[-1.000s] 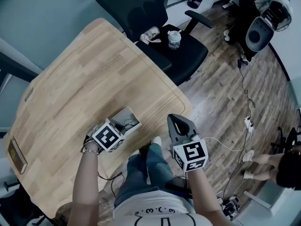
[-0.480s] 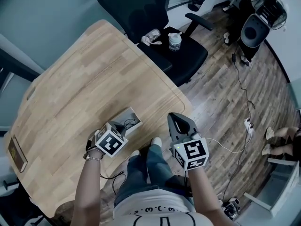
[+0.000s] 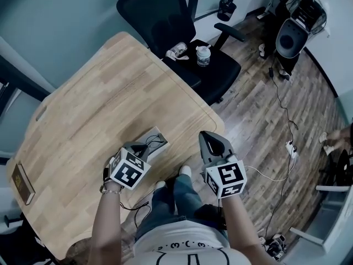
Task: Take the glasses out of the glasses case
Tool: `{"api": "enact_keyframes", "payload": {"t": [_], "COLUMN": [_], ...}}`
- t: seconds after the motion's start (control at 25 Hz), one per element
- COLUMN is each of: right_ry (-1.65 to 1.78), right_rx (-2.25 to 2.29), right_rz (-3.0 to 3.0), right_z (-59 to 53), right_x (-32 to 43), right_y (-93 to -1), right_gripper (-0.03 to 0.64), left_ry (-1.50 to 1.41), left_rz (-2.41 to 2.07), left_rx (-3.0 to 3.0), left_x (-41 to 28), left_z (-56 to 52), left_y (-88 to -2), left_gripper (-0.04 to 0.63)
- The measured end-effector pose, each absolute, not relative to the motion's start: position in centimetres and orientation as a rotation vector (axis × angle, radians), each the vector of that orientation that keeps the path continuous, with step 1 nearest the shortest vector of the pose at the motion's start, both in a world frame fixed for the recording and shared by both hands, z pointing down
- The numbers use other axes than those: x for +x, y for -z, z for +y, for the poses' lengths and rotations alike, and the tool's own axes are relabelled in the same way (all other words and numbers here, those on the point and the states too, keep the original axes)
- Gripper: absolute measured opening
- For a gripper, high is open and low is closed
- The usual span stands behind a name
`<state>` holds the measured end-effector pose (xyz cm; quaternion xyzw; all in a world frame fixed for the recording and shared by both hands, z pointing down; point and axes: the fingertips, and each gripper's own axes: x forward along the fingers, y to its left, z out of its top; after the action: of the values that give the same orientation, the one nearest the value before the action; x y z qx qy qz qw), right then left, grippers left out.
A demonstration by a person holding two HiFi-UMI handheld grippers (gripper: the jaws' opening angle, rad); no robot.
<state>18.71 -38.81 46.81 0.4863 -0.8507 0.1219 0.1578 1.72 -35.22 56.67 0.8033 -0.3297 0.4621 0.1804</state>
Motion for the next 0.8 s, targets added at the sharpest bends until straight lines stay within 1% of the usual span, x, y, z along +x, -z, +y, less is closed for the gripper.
{"api": "enact_keyframes", "payload": {"t": [0.2,0.44,0.64,0.8], "right_ry": [-0.308,-0.214,-0.094,-0.02], "right_rx": [1.46,1.55,1.598,1.609], "right_rz": [-2.422,-2.449,-2.478,-2.497], "right_z": [-37.6,-35.4,-33.8,-32.8], "right_x": [18.5,17.4,15.4,14.0], "right_y": [-45.2,-41.7,-37.9,-35.7], "right_gripper": [0.011,0.011,0.011,0.011], "left_ry": [-1.194,-0.82,-0.565,-0.458], "left_rz": [-1.054,-1.311,-1.482,-1.508], "left_rx": [2.336,2.476,2.534,2.561], "left_x": [0.5,-1.6,-4.2,-5.2], "left_z": [-35.2,-36.0,-35.0,-34.0], "left_y": [-54.1,-47.1,-42.3,-40.3], "left_gripper": [0.021,0.021,0.021,0.021]}}
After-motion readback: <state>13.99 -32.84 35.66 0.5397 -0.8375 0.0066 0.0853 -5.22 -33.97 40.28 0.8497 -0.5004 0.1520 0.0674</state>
